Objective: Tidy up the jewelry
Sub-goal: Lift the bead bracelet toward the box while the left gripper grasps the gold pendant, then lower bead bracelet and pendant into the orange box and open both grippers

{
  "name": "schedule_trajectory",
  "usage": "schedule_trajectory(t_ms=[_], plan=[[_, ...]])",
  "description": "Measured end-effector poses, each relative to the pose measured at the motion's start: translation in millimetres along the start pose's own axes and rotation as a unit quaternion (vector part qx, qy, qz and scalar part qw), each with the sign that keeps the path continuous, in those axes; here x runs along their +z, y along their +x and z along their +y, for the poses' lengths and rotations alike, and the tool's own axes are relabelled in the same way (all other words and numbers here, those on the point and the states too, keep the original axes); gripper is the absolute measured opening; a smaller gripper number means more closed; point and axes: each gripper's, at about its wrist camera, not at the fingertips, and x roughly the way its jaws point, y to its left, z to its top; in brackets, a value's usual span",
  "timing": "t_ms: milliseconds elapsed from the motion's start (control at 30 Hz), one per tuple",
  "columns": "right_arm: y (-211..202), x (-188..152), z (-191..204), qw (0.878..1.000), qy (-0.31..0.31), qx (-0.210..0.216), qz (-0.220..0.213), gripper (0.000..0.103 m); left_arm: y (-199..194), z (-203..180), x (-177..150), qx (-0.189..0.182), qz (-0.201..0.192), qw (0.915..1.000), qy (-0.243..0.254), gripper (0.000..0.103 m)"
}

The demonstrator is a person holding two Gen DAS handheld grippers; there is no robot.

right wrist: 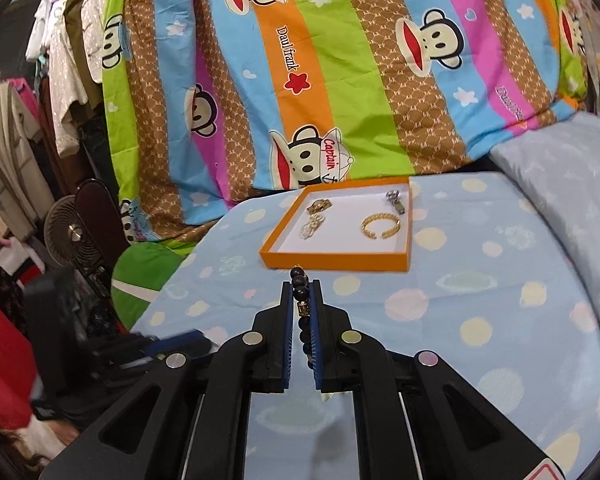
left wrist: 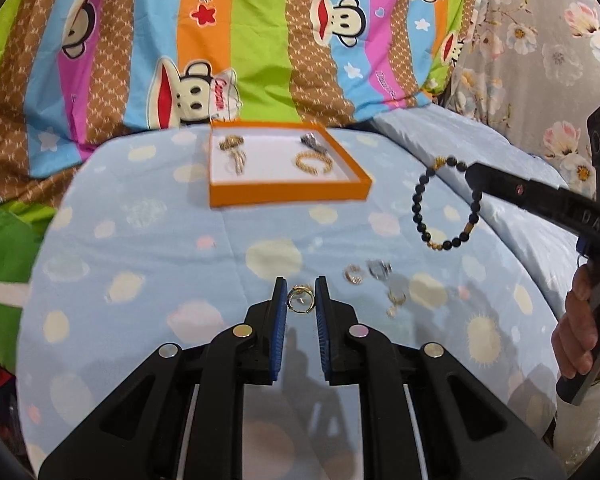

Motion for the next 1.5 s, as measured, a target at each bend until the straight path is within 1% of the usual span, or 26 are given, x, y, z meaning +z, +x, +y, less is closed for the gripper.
schedule_trajectory(t_ms=[133, 267, 367, 433, 533, 600, 733, 800, 867, 933, 1000, 1067, 1100, 1133, 1167, 1200, 1267, 1300, 1367, 1400, 1500], plan=[[24.1, 31.5, -1.5, 1.000, -0.015, -0.010, 0.001, 0.007, 10.1, 8.7, 38.4, 0.027, -0.021, 0.9993, 0.013, 0.013], [57.8, 59.5, -6.6, 1.000, -0.018, -0.022, 0.001, 0.007, 34.5, 20.1, 78.5, 0.031, -0.029, 0.9991, 0.005, 0.013], [85.9, 74.5, -17.5, 1.000, 0.001, -0.012, 0.012, 0.007, 56.6, 26.3, 103.2, 0.038, -0.037, 0.9986, 0.003, 0.013], [107.0, 80.2, -25.4, 1.000, 0.019, -0.001, 0.022, 0.007, 73.1, 30.5, 114.3, 0.040, -0.035, 0.9986, -0.003, 0.013], [138.6, 83.1, -36.5, 0.997, 0.056, 0.029, 0.043, 0.007, 103.0, 35.0, 123.4, 0.043, -0.021, 0.9988, -0.010, 0.013], [157.8, 79.1, -43.6, 0.995, 0.072, 0.037, 0.059, 0.007, 124.4, 38.0, 123.7, 0.048, -0.008, 0.9987, -0.015, 0.013], [183.1, 63.1, -56.6, 0.993, 0.075, 0.018, 0.089, 0.007, 153.1, 43.5, 114.6, 0.064, 0.011, 0.9978, -0.011, 0.013], [191.3, 52.8, -65.8, 0.991, 0.080, 0.005, 0.103, 0.007, 162.8, 45.5, 107.9, 0.064, 0.021, 0.9977, -0.011, 0.013], [193.6, 46.2, -71.9, 0.991, 0.075, -0.011, 0.108, 0.007, 167.7, 47.1, 103.2, 0.063, 0.027, 0.9976, -0.010, 0.013], [193.6, 40.2, -75.1, 0.991, 0.062, -0.040, 0.114, 0.008, 171.6, 48.0, 98.6, 0.065, 0.033, 0.9973, -0.010, 0.013], [194.3, 33.2, -77.4, 0.990, 0.051, -0.060, 0.120, 0.008, 174.9, 48.4, 94.9, 0.067, 0.038, 0.9970, -0.009, 0.013], [191.8, 28.5, -73.9, 0.990, 0.028, -0.082, 0.114, 0.008, 178.6, 49.0, 91.0, 0.068, 0.044, 0.9966, -0.009, 0.014], [188.7, 27.2, -70.4, 0.989, 0.012, -0.101, 0.105, 0.011, 180.0, 48.8, 89.3, 0.072, 0.046, 0.9963, -0.008, 0.014], [186.3, 26.0, -66.9, 0.989, -0.001, -0.115, 0.098, 0.017, 180.6, 48.6, 87.8, 0.075, 0.044, 0.9961, -0.009, 0.014], [183.6, 25.7, -64.3, 0.989, -0.012, -0.117, 0.091, 0.026, 180.0, 48.4, 87.3, 0.075, 0.041, 0.9963, -0.009, 0.014], [180.0, 25.2, -60.7, 0.988, -0.022, -0.128, 0.082, 0.041, 178.2, 48.7, 86.3, 0.079, 0.037, 0.9961, -0.011, 0.017], [171.7, 24.9, -53.6, 0.987, -0.042, -0.143, 0.061, 0.045, 173.4, 47.8, 85.2, 0.083, 0.026, 0.9962, -0.009, 0.029], [166.0, 24.9, -49.1, 0.986, -0.053, -0.150, 0.051, 0.045, 169.5, 46.6, 84.1, 0.085, 0.019, 0.9962, -0.005, 0.036], [153.4, 24.6, -43.2, 0.985, -0.060, -0.156, 0.033, 0.045, 160.1, 43.6, 82.3, 0.094, 0.007, 0.9955, -0.001, 0.040], [144.8, 24.4, -40.9, 0.986, -0.060, -0.154, 0.027, 0.046, 151.0, 43.4, 80.5, 0.102, -0.003, 0.9947, -0.003, 0.044], [121.7, 17.2, -38.5, 0.988, -0.049, -0.143, 0.019, 0.047, 124.8, 46.2, 72.2, 0.106, -0.021, 0.9940, -0.019, 0.045]])
